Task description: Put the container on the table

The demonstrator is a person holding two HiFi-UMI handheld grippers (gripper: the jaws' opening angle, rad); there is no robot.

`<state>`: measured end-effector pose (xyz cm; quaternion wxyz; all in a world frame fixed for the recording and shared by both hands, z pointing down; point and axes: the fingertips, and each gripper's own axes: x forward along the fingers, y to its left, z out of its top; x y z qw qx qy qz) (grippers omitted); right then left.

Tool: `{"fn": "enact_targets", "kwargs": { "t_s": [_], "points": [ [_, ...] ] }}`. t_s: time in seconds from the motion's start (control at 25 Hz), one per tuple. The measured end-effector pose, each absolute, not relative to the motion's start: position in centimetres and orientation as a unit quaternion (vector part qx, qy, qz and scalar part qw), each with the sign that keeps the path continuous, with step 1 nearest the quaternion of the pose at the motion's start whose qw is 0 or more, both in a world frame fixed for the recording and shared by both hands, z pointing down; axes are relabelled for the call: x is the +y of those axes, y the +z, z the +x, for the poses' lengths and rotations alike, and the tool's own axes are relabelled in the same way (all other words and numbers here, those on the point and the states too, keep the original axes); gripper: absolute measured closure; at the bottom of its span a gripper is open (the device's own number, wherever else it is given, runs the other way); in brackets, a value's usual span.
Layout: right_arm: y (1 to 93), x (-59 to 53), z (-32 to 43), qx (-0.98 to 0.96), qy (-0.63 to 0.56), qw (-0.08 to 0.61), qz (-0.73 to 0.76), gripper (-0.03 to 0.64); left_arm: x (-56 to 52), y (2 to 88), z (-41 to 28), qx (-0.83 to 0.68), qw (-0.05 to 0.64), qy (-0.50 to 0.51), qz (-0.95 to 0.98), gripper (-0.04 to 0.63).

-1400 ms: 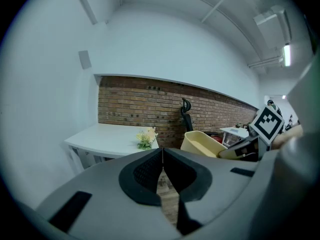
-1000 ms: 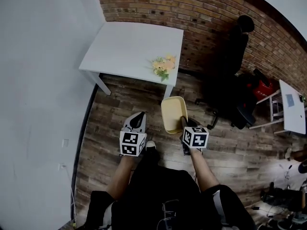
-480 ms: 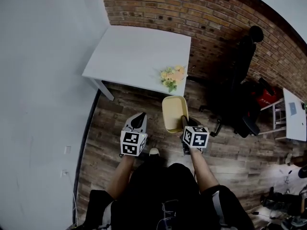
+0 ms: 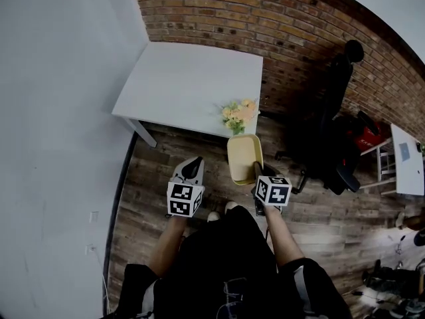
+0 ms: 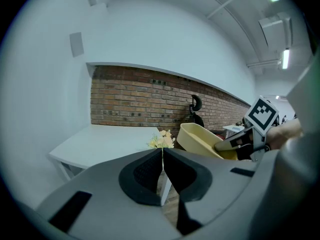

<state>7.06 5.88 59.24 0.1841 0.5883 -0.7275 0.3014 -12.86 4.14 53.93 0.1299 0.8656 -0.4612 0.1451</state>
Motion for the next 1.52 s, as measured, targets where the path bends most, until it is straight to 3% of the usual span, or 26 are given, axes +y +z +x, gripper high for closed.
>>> {"fn": "enact_targets", "kwargs": {
  "t_s": [0.56,1.52],
  "points": [
    [60.1,0.7,9.1,-0.721,0.303,0.171,0.599,0.591,-1.2,54.9,-11.8,-0.457,0.126,0.149,0.868,0.575],
    [59.8,-18.6,11.3,-0.711,0.31,0.175,0.607,0.591,-19.2,55.6,-10.7,-0.45,0.139,0.172,0.865,0.575]
  ]
}}
